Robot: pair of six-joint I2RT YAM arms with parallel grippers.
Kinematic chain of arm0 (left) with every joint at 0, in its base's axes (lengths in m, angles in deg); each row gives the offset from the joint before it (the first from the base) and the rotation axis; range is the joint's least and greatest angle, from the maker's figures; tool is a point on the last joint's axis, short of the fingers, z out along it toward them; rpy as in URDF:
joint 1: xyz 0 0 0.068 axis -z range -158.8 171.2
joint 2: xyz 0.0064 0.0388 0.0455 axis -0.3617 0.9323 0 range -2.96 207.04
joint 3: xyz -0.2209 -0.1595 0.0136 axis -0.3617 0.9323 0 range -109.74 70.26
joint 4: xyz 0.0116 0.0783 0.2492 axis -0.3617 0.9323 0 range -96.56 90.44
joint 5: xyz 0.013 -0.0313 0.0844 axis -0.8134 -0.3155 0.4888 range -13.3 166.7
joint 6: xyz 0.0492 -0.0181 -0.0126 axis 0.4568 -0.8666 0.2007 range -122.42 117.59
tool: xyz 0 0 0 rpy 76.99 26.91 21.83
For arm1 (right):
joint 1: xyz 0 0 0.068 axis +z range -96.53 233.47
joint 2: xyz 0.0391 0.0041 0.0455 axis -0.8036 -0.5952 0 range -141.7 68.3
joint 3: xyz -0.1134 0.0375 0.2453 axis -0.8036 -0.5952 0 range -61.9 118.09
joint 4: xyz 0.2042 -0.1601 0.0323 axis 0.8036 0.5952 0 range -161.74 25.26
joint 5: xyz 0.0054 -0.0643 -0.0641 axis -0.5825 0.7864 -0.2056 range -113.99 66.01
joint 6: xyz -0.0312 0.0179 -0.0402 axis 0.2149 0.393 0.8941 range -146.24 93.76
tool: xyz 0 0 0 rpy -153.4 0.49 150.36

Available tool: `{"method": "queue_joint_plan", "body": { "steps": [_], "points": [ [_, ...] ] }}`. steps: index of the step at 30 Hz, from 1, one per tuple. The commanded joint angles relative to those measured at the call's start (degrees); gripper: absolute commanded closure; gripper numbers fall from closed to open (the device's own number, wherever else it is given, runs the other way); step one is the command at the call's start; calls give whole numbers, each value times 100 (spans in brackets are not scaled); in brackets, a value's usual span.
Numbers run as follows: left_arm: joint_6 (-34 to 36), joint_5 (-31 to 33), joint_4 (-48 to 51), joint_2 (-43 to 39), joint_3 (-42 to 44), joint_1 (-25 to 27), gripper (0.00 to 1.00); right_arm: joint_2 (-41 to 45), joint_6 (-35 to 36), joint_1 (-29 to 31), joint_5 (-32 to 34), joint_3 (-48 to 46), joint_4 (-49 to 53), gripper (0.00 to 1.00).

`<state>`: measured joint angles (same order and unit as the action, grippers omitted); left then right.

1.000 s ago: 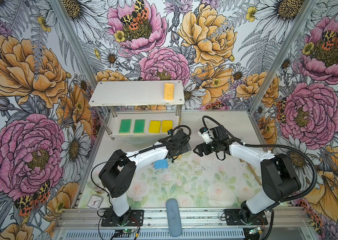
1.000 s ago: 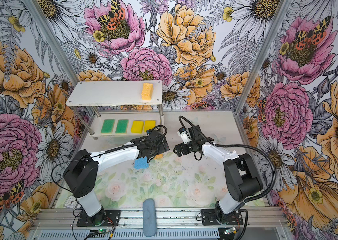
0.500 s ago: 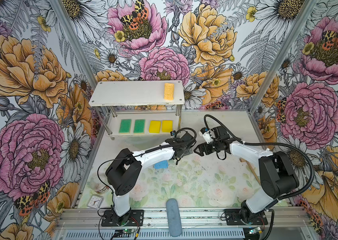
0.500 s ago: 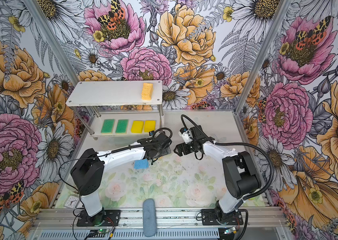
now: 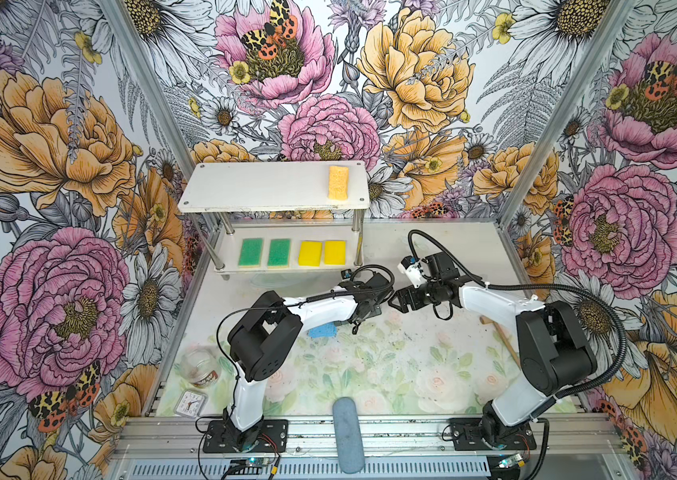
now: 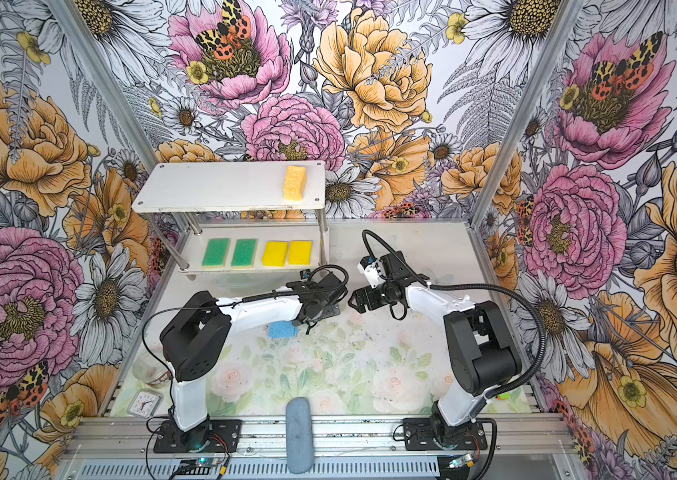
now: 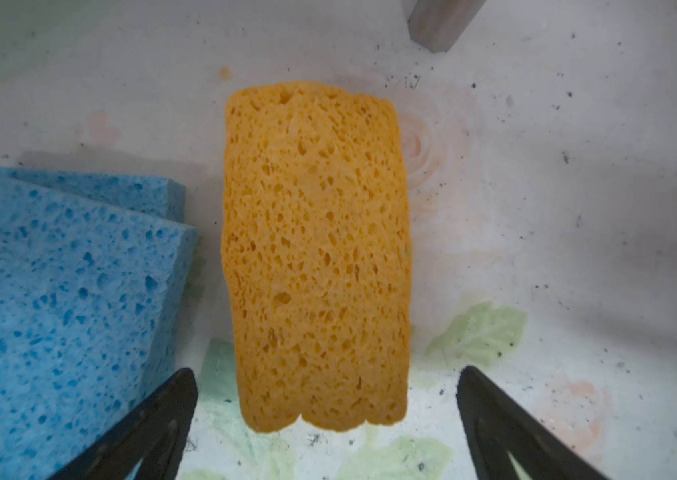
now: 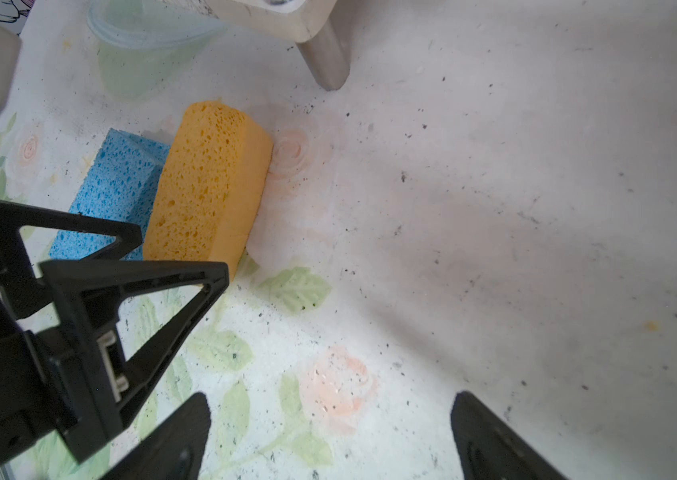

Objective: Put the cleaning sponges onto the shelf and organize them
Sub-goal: 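Close the left gripper on the yellow-orange sponge while the right gripper withdraws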

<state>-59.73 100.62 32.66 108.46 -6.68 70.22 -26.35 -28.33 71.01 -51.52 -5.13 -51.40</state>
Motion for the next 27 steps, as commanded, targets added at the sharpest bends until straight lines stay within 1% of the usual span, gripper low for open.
{"method": "queue_joint_plan", "body": {
  "steps": [1, 13, 15, 16, 22, 27],
  "points": [
    [-86, 286, 48, 124, -102, -4, 1, -120, -79, -12, -93, 6, -197, 7],
    [32, 259, 46, 398, -222, -94, 2, -176, -133, -13, -145, 71, -195, 8],
    [63, 253, 42, 429, -241, -103, 12, -186, -136, -12, -169, 83, -197, 8],
    [72, 245, 42, 440, -256, -109, 14, -185, -143, -12, -170, 89, -197, 8],
    [72, 220, 42, 515, -259, -125, 16, -194, -157, -12, -192, 88, -197, 8],
    [105, 225, 42, 566, -251, -165, 24, -198, -175, -12, -212, 93, -196, 8]
  ]
}}
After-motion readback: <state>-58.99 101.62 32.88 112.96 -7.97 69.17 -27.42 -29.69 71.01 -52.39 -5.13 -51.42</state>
